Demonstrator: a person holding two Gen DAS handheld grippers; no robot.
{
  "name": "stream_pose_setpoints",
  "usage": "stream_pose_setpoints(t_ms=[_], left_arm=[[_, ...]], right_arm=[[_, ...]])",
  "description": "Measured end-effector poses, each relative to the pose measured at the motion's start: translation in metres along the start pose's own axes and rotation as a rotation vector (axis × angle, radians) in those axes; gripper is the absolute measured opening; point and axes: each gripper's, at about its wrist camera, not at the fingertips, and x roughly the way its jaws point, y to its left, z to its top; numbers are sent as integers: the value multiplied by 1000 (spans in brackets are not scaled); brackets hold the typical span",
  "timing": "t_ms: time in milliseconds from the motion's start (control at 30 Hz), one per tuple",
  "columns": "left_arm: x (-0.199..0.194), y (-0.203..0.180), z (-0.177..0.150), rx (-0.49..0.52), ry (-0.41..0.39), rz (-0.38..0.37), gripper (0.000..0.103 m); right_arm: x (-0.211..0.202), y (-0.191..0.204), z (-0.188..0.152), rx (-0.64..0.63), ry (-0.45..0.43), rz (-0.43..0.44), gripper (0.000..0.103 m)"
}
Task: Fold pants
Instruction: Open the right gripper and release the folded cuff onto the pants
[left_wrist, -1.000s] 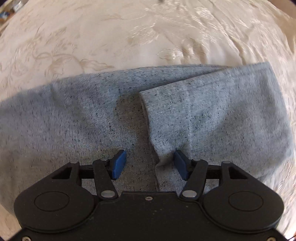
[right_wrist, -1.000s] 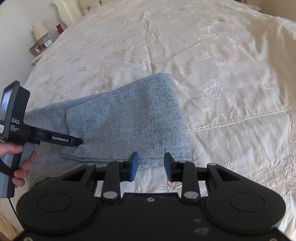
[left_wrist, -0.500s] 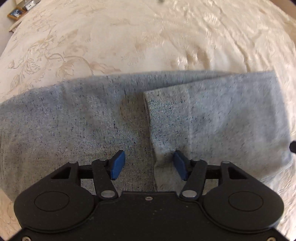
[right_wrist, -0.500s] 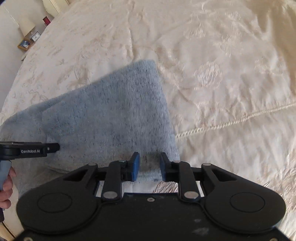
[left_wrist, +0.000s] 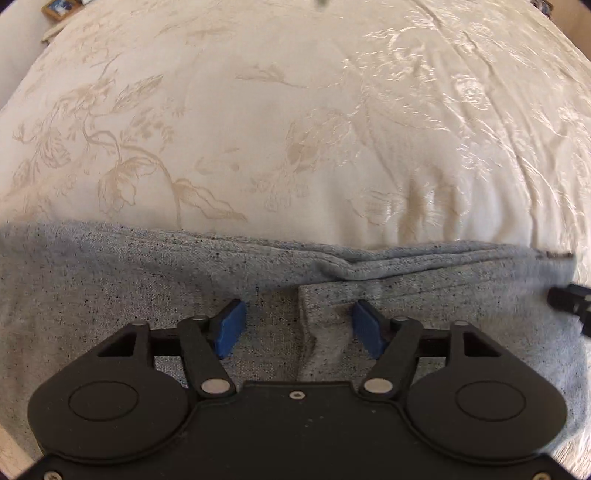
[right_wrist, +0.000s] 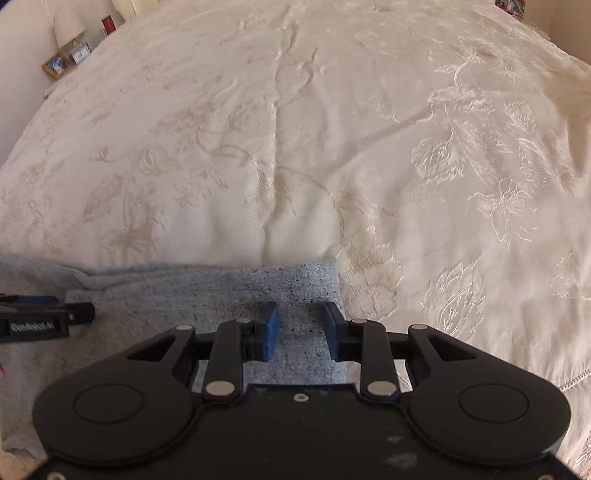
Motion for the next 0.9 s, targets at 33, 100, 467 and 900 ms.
stream_pose_setpoints(t_ms=[33, 100, 467, 900], left_arm=[[-1, 1, 0, -3, 3, -4, 74], [-6, 5, -1, -9, 1, -13, 72], [-88, 73, -62, -184, -65, 47, 64], [-108, 216, -119, -333, -48, 170, 64]], right_arm=[[8, 1, -3, -19, 21, -6, 28], [12, 4, -7, -54, 12, -11, 28], [-65, 13, -35, -66, -106, 76, 29], [-90, 91, -89, -60, 19, 71, 32]])
